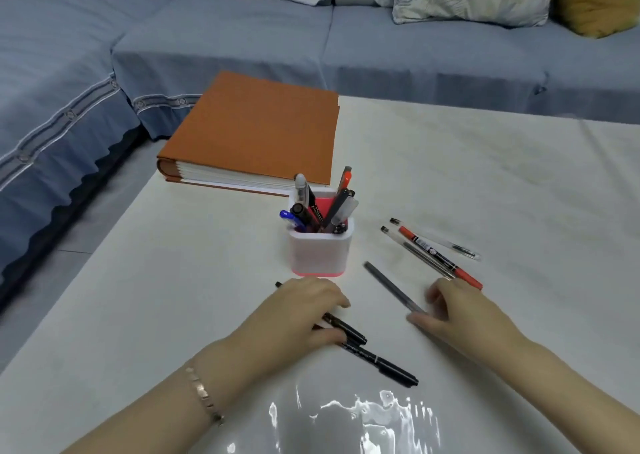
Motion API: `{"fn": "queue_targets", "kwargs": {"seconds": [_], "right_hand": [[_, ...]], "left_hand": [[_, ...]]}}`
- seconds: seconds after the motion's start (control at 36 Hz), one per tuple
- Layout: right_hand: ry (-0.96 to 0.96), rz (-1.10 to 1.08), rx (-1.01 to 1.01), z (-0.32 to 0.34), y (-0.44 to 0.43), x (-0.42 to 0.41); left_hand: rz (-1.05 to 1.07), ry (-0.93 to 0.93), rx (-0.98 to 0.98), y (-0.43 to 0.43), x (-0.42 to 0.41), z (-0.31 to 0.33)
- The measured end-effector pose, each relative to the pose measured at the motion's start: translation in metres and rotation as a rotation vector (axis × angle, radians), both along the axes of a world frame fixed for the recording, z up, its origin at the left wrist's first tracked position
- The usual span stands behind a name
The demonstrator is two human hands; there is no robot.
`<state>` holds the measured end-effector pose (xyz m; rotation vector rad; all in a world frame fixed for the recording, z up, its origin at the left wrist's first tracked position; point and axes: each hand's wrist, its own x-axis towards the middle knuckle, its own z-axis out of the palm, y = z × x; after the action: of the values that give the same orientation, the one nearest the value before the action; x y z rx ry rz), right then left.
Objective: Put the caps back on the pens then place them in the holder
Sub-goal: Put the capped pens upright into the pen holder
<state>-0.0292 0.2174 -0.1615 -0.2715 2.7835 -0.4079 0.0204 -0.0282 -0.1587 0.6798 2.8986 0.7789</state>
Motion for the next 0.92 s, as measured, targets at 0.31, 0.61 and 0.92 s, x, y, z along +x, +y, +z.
{"fn": "queue_targets", "kwargs": {"seconds": [0.31,0.61,0.92], "right_hand": [[0.134,-0.049,-0.385,0.022,0.004,0.011],[0.456,-0.043,-1.092,0.137,-0.032,-0.007],[0.638,0.155,-0.807,0.098,-0.117,-0.027]], "left_hand": [[0.028,-0.132,-0.368,0.023,0.002,-0.011],[0.361,-0.173,0.239,0.007,0.017,0.013],[0.594,0.229,1.080,-0.023,0.006,0.067]]}}
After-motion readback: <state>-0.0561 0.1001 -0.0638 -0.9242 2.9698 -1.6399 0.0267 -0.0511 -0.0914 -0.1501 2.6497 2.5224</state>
